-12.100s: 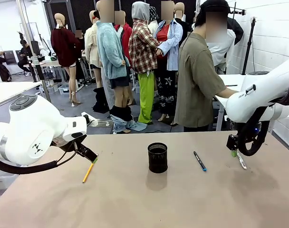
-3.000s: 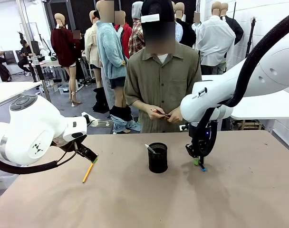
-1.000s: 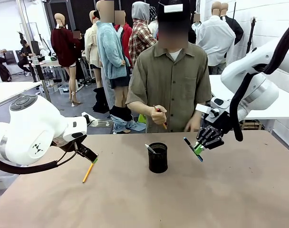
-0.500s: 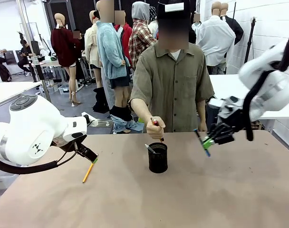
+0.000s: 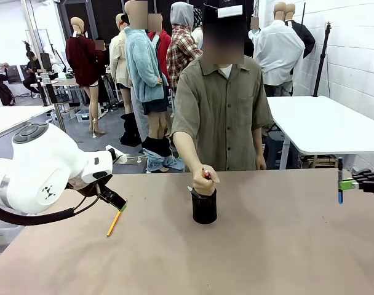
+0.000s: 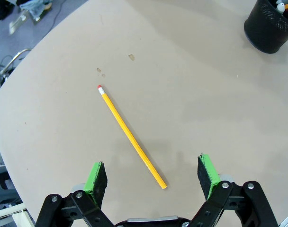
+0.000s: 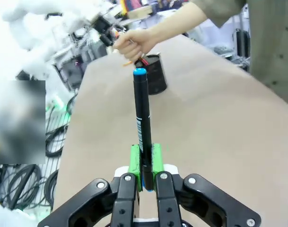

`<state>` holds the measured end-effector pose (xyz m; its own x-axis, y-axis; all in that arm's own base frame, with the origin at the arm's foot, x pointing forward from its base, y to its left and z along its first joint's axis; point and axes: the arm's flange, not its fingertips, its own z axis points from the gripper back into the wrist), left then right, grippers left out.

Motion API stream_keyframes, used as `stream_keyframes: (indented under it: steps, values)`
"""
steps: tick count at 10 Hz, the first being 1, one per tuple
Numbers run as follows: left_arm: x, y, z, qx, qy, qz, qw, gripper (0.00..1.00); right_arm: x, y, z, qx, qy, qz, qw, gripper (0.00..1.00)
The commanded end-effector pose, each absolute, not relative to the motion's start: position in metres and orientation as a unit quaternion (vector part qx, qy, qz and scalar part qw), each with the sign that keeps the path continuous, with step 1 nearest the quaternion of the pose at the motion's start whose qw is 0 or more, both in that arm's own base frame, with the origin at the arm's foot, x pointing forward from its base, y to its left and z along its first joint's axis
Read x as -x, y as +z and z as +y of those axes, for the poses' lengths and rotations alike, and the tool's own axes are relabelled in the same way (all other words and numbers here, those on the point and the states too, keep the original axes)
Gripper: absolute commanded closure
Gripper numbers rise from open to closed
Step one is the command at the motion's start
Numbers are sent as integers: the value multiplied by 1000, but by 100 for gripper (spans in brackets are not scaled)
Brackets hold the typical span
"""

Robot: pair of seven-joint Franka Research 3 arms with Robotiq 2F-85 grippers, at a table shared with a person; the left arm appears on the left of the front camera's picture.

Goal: Place the pens into the pen holder.
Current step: Pick up a writing instrument from the table and place it into the Pen holder.

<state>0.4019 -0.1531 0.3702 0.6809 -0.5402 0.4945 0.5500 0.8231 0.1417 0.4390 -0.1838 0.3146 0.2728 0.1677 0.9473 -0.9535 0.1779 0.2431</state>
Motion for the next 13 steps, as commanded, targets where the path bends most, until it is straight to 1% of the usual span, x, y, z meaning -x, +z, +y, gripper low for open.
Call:
stream_keyframes:
  steps: [1, 4, 6, 7, 8, 9, 11, 13]
  values:
    - [-402, 371, -151, 10, -295, -268, 917, 0, -435, 302, -173, -472, 413, -457, 631, 100]
    - [-402, 371, -151, 10, -295, -268, 917, 0, -432, 299, -168, -473, 411, -461, 628, 100]
    - [-402, 371, -151, 10, -295, -268, 917, 0, -432, 313, -149, -471, 406, -468, 628, 100]
    - [-402, 371, -151, 10, -295, -268, 917, 0, -430, 327, -131, -466, 397, -483, 625, 100]
    - [-402, 371, -151, 10, -295, -268, 917, 0, -431, 344, -109, -451, 381, -477, 651, 100]
    - [-402, 371, -151, 10, -295, -268, 917, 0, -432, 362, -83, -450, 398, -480, 640, 100]
    - [-402, 371, -151, 10, -295, -268, 917, 0, -444, 391, -21, -422, 424, -467, 651, 100]
    - [-402, 371, -151, 10, -295, -268, 917, 0, -451, 413, 25, -413, 410, -493, 646, 100]
